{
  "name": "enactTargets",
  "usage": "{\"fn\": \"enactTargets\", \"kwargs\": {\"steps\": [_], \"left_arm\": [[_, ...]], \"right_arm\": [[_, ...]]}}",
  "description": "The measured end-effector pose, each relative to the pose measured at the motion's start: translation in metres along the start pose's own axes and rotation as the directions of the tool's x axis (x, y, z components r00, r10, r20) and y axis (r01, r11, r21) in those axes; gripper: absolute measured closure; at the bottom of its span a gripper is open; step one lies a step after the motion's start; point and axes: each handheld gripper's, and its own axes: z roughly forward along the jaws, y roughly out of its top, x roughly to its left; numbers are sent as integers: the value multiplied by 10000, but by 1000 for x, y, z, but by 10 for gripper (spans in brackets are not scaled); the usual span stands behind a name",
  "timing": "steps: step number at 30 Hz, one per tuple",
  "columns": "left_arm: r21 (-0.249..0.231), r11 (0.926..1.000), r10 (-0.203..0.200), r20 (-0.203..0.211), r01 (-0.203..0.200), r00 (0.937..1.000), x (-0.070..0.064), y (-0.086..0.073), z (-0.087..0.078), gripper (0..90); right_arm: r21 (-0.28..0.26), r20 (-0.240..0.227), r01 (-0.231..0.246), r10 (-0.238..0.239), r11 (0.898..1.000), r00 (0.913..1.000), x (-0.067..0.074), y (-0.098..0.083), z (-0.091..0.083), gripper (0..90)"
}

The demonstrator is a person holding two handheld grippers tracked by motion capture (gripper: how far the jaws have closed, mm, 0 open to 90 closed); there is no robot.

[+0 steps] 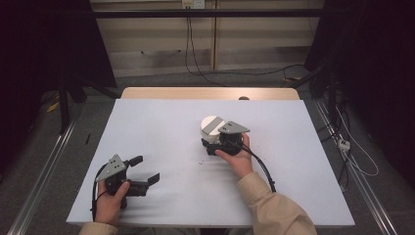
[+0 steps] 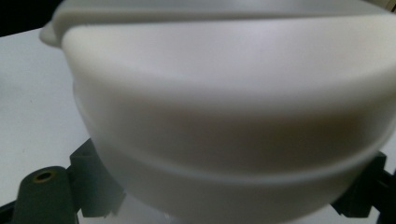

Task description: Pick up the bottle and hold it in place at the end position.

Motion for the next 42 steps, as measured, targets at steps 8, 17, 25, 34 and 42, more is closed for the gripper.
{"fn": "enactTargets", "kwargs": {"steps": [8, 17, 25, 34, 42], "left_arm": [[56, 10000, -75, 188, 74, 9998, -7, 4, 17, 36], [112, 9996, -278, 29, 277, 9996, -9, 11, 30, 36], [321, 9994, -128, -135, 132, 9998, -12, 19, 43, 40], [283, 9995, -95, -243, 102, 9997, -16, 27, 53, 40], [421, 9991, -45, -229, 55, 9997, -19, 34, 61, 61]], "right_arm": [[11, -118, -47, 47, 10000, 9999, -1, -1, -2, 174], [-42, -203, -133, 132, 9999, 9997, -1, -2, -2, 180], [-34, -215, -167, 166, 9999, 9996, -1, -2, -2, 182], [-26, -213, -144, 144, 9999, 9997, -1, -2, -2, 183], [-52, -201, -167, 166, 9998, 9997, -1, -3, -2, 183]]}}
